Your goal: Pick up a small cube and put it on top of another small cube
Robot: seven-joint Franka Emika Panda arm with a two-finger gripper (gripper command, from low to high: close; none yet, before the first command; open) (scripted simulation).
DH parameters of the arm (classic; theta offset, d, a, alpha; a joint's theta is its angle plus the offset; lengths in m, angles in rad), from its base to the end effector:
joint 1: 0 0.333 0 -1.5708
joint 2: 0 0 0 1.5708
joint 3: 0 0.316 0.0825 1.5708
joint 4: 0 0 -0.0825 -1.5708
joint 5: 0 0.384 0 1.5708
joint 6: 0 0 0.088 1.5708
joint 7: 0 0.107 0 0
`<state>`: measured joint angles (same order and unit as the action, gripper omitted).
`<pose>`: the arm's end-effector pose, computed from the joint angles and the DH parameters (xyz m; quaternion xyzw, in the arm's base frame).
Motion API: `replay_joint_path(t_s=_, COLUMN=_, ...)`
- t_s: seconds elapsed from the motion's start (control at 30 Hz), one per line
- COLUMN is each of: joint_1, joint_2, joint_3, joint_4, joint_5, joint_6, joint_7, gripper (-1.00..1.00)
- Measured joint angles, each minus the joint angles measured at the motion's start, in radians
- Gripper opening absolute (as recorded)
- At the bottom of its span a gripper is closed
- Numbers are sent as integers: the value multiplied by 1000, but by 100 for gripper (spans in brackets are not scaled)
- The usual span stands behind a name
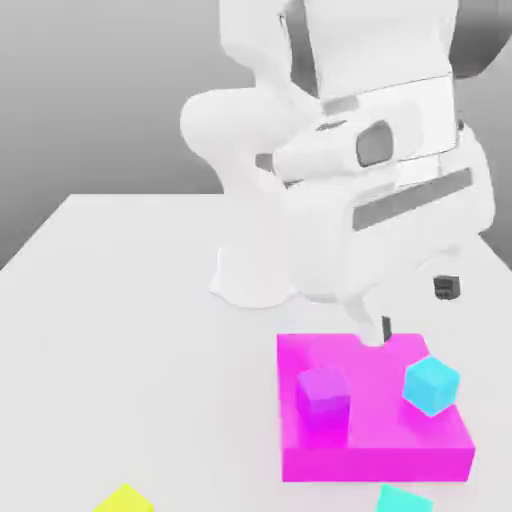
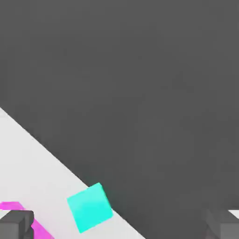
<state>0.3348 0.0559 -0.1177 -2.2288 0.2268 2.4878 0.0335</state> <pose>0.5392 0.1182 0.3679 -0.9920 -0.0090 -0.0911 0.0864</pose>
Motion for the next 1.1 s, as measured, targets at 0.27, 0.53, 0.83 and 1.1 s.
replay_joint_path(t_s=0.27, joint_1=28, joint_2=261, joint_3=26, joint_4=17, joint_5=-97, joint_6=84, joint_7=-139, gripper=0)
replay_joint_path(t_s=0.53, joint_1=30, joint_2=488, joint_3=42, joint_4=52, joint_5=-131, joint_6=230, joint_7=-182, gripper=-100)
replay_joint_path(t_s=0.83, joint_1=41, joint_2=392, joint_3=28, joint_4=33, joint_5=-147, joint_6=152, joint_7=-172, gripper=-100)
replay_joint_path(t_s=1.1, joint_1=-136, joint_2=258, joint_3=-124, joint_4=-23, joint_5=-102, joint_6=62, joint_7=-202, gripper=-100)
